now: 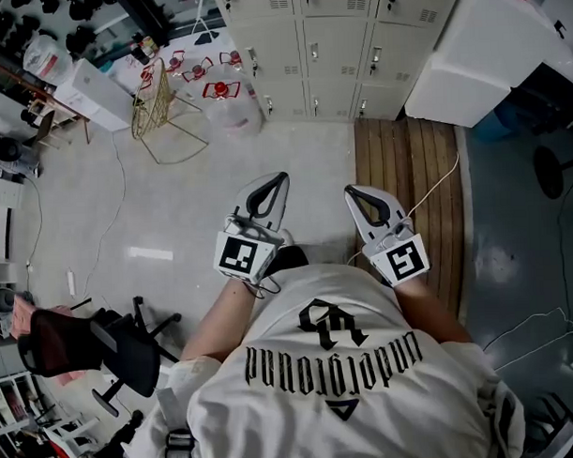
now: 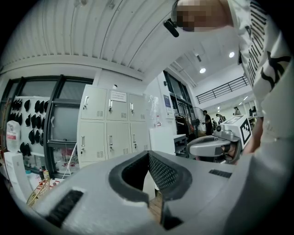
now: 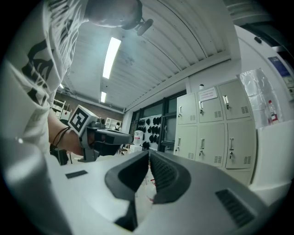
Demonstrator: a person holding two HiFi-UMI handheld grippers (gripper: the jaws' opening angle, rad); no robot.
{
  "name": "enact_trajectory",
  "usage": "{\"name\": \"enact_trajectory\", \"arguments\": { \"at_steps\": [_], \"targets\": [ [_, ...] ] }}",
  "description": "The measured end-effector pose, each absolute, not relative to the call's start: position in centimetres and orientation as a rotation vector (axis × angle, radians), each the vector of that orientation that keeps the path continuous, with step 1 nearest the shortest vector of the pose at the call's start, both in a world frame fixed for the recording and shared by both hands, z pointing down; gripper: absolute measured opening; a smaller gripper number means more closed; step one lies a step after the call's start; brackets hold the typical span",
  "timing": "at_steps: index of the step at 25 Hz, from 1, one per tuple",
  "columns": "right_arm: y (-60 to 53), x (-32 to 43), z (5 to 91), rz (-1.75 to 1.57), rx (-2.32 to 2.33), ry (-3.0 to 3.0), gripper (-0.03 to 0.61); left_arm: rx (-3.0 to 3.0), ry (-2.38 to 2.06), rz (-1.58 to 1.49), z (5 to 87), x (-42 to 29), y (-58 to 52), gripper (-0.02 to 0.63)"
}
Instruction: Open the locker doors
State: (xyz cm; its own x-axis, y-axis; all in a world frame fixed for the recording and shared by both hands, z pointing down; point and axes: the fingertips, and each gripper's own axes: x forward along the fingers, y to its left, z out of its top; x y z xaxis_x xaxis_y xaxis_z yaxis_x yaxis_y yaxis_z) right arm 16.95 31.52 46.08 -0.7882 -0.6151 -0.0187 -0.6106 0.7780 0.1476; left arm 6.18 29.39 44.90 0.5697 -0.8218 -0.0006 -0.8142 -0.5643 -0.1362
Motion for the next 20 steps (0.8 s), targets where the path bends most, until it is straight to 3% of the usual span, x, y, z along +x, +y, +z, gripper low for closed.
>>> {"name": "enact_trajectory", "arguments": {
  "at_steps": [6,20],
  "targets": [
    [30.4,16.2,46.5,-0.19,1.018,-2.926,0.101,-2.679,1.418,-0.096,44.9,5.4,28.7,0.008],
    [22.3,11.4,48.0,-0.138,1.052,-2.873,0.137,-2.735,1.364,-0.09,46.5,1.2,20.2,0.008]
  ]
}}
